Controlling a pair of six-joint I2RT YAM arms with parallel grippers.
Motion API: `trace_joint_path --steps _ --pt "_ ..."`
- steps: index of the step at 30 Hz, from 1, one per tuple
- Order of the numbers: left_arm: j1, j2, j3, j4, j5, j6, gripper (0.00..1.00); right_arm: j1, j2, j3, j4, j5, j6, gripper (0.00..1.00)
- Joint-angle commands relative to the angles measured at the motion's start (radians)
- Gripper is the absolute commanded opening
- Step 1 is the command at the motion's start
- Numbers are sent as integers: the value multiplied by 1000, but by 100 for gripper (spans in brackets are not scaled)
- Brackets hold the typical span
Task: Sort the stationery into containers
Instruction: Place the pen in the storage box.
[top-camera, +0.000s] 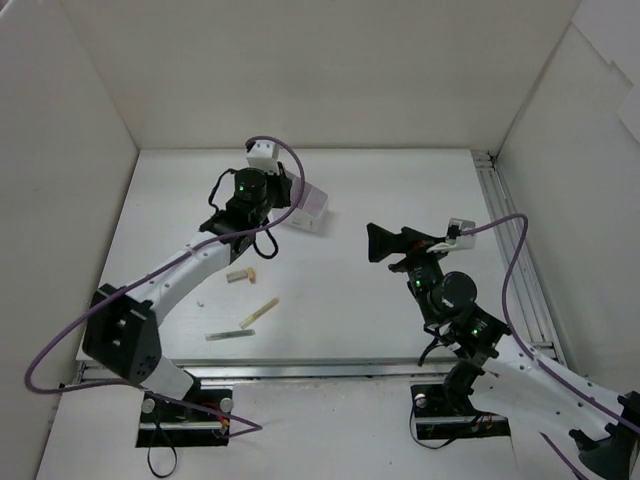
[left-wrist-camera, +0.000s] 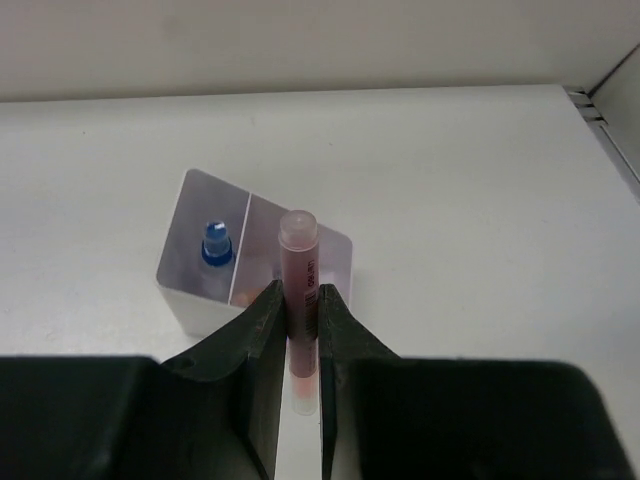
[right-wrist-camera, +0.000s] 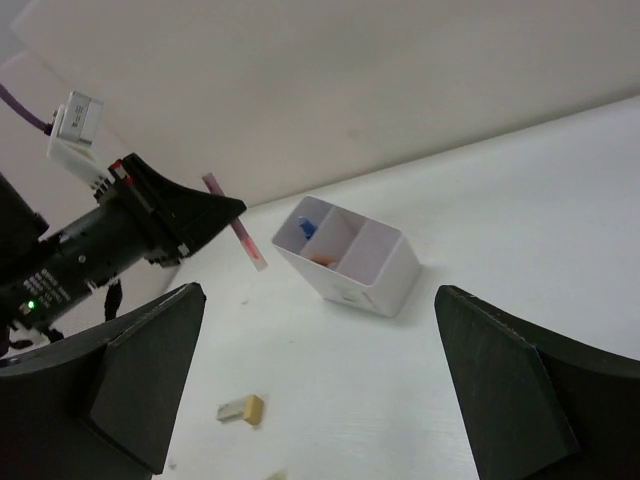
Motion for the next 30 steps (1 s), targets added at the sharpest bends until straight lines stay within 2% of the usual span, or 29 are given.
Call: trace_joint_path --steps 1,3,4,8,20,24,30 --pt "38 139 125 175 -10 55 0 -9 -33 51 -190 130 -29 98" --pt "75 240 205 198 54 44 0 -14 -37 54 -265 121 -41 98" --pt "84 268 221 226 144 27 0 -12 -39 52 -288 124 -31 98" --pt "104 373 254 384 209 24 0 -18 -39 31 -348 124 5 98" --pt "95 509 416 292 191 137 0 -32 -33 12 -374 170 72 98" --pt "86 533 422 280 128 177 0 -34 -42 -1 -377 165 103 98" --pt "86 545 429 263 139 202 0 -34 -48 -3 -379 171 101 98"
